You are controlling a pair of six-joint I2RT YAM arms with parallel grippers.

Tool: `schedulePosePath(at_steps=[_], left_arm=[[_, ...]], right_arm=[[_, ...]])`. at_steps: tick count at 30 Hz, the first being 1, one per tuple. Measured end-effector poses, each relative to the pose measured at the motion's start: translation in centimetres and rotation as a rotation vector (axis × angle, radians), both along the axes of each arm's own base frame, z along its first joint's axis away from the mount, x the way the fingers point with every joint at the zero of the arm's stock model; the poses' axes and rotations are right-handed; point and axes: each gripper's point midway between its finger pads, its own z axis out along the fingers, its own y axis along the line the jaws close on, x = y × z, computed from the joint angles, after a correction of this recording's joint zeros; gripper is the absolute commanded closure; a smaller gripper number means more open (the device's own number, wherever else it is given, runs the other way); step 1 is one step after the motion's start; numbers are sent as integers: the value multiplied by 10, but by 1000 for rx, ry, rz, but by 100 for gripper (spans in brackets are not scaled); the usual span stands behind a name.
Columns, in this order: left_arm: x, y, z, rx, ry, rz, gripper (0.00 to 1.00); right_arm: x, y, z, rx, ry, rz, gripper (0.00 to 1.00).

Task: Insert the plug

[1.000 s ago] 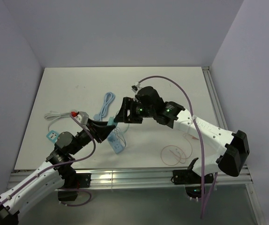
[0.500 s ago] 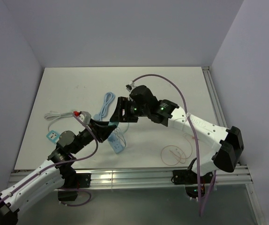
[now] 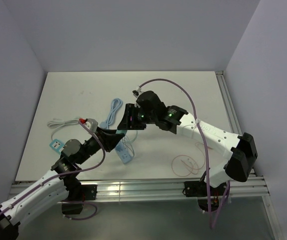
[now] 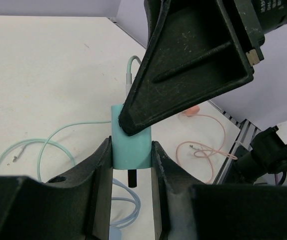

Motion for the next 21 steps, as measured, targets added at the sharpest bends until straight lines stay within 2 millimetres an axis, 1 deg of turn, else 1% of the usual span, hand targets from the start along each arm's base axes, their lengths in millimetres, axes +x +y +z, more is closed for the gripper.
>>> schedulePosePath(at_steps=[1, 2, 4, 6, 8, 10, 12, 16, 21], left_arm=[[1, 1, 0, -4, 10, 11, 62], [2, 2, 1, -9, 24, 22, 46], [6, 8, 0, -24, 65, 73, 38], [15, 21, 2, -60, 128, 169, 39], [23, 40, 1, -104, 216, 295, 42], [30, 62, -3, -146, 306, 429, 42], [33, 80, -5, -186, 366, 540, 42], [35, 108, -17, -197, 467, 710, 42], [36, 124, -37, -154, 556, 836, 42]], right_arm=[[0, 0, 0, -1, -4, 0, 100], [1, 0, 0, 1, -10, 0, 100], [4, -2, -3, -9, -40, -3, 100], [6, -9, -11, -32, -81, -12, 100], [4, -20, -21, -64, -114, -20, 100], [2, -30, -31, -100, -146, -24, 100], [0, -31, -35, -117, -185, -14, 100], [-12, -18, -34, -136, -277, 34, 100], [-38, 9, -25, -111, -387, 98, 100]])
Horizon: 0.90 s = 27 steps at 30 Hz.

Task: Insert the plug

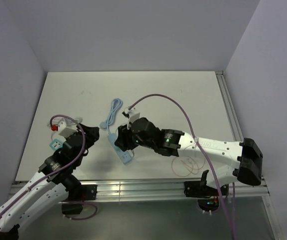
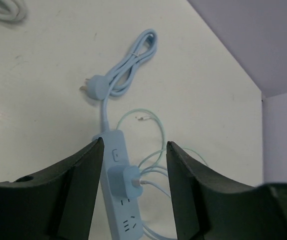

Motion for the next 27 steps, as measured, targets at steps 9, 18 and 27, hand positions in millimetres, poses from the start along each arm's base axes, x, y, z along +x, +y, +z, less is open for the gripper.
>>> schedulePosePath(at_steps=[9, 18, 27], left_arm=[[3, -6, -14, 14, 57, -5, 50], [24, -22, -16, 88, 129, -34, 50], [56, -14, -38, 52, 197, -65, 55]], right_arm=[[-22, 19, -45, -56, -107, 2, 100], [-15, 13, -109, -136, -175, -50, 100], [12, 22, -122, -187, -304, -114, 100]])
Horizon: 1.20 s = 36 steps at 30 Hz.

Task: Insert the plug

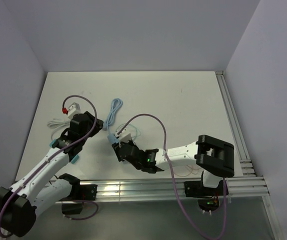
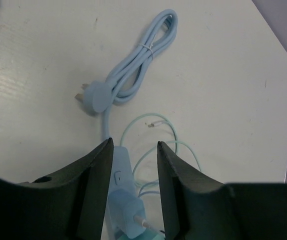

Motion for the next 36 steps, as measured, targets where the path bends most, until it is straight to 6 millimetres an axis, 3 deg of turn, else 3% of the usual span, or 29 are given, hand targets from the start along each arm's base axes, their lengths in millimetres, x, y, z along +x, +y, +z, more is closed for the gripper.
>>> schedulePosePath(at_steps=[12, 24, 31, 36], left_arm=[[24, -18, -23, -72, 43, -119, 59], [25, -22, -26, -101, 32, -147, 60], [16, -21, -38, -107, 47, -157, 61], [15, -21, -33, -112, 28, -159, 61]], right_arm=[[14, -6, 0, -55, -74, -46, 100], [11, -3, -3, -47, -60, -38, 100], [13, 0, -7, -71, -81, -64, 100], [12, 0, -14, -76, -87, -95, 100]])
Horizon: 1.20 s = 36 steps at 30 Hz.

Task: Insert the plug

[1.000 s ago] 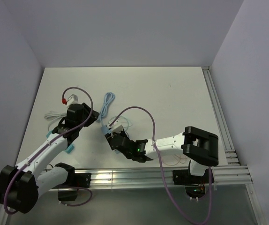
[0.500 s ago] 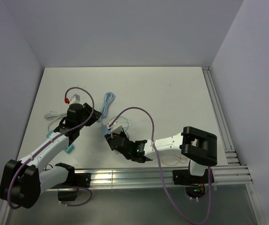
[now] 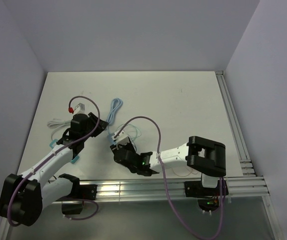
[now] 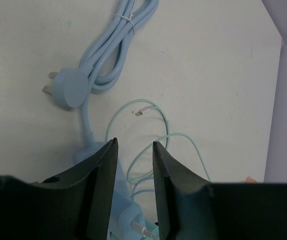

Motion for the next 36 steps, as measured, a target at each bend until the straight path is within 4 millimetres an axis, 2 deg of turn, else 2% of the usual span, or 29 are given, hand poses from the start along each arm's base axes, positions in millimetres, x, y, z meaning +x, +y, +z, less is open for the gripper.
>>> schedulePosePath(at_steps=[15, 23, 30, 36], left_arm=[[-6, 0, 5, -15, -20, -6, 61], [-9, 0, 20, -43, -67, -5, 61], [-16, 0, 18, -49, -56, -14, 61], [-19, 1, 21, -55, -71, -14, 61]], right_arm=[[-6, 1, -6, 28, -38, -70, 100], [-10, 1, -10, 0, -79, -114, 100], [-11, -3, -19, 41, -65, -125, 100], [-10, 2, -20, 33, -66, -126, 100]])
